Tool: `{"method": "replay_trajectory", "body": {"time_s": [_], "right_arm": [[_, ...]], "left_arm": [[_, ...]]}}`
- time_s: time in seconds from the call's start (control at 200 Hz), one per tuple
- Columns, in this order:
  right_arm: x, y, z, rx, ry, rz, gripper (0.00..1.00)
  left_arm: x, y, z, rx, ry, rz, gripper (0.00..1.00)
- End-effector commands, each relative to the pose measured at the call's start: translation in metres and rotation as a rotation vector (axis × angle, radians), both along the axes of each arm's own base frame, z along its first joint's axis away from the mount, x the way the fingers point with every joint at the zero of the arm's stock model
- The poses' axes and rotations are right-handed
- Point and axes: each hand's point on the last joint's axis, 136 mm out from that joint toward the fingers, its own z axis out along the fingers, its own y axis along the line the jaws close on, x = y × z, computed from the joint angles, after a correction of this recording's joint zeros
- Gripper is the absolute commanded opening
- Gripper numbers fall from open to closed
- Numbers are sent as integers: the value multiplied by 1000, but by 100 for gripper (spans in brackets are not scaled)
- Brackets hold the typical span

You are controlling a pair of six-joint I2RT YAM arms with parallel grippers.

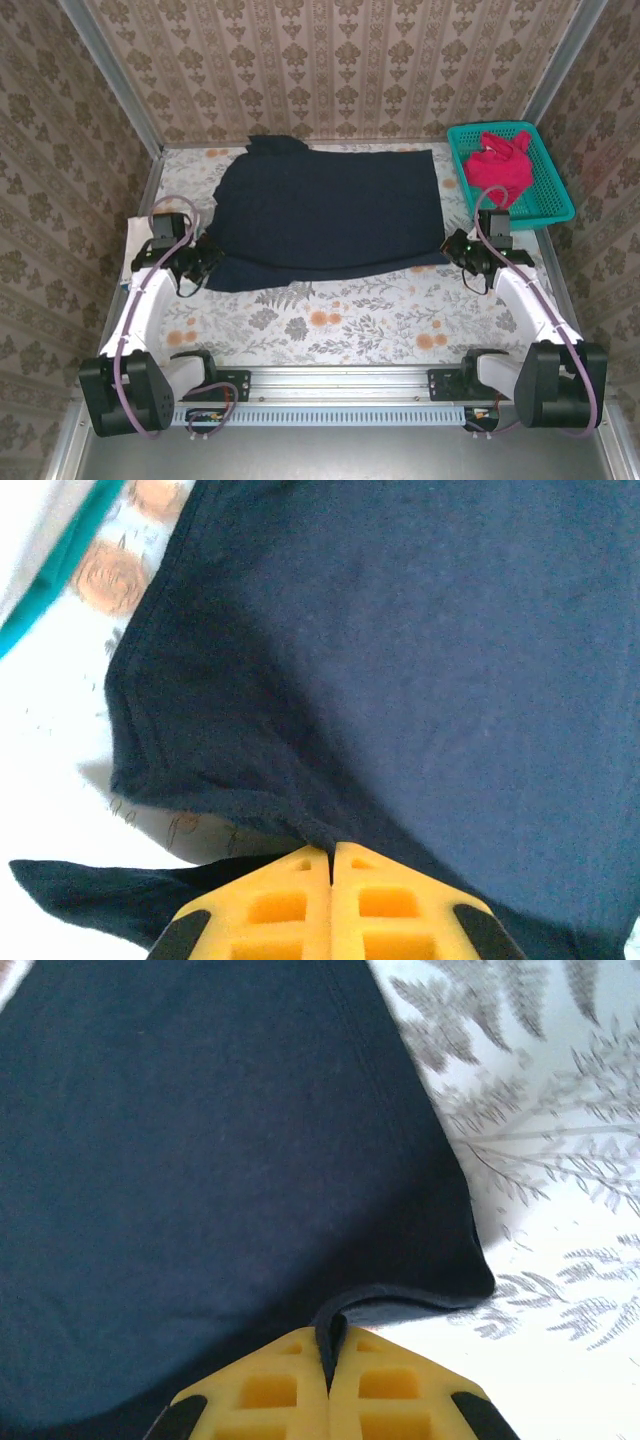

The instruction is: Fold and stack the t-shirts

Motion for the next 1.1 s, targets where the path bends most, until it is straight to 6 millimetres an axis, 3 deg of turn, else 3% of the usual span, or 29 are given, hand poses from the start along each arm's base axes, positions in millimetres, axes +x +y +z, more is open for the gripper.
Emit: {"method": "replay_trajectory", "body": {"time_s": [0.0,0.225,0.71,1.02,1.095], "right_arm": [[-11,-10,-17,-24,70,-56,0],[-27,-15,-28,-50,137,-69,0],[-68,-22,-41,-72,253,-132,2],[-72,-27,-41,-104,278,-139,7],[-71,-27,-40,-109,269,-134,15]], "left_arm": [[-18,-5,-15,-42,84,1,0],[-41,-3,-37,-31,190,-6,0],[-100,-2,-53,-44,354,11,3],[-127,-6,-62,-75,397,51,6],[-124,-6,-62,-77,376,61,9]]}}
